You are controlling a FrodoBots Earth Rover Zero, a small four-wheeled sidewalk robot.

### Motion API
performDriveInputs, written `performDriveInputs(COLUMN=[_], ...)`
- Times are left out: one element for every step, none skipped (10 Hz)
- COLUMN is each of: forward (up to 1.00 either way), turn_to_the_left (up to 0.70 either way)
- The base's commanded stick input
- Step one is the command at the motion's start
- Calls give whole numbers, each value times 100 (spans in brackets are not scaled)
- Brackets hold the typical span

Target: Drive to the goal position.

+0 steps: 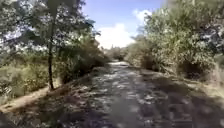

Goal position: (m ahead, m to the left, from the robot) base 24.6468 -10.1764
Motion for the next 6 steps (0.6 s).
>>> performDriveInputs(forward=[85,85,85,85,85,85], turn_to_the_left=[-26,-10,0,0,0,0])
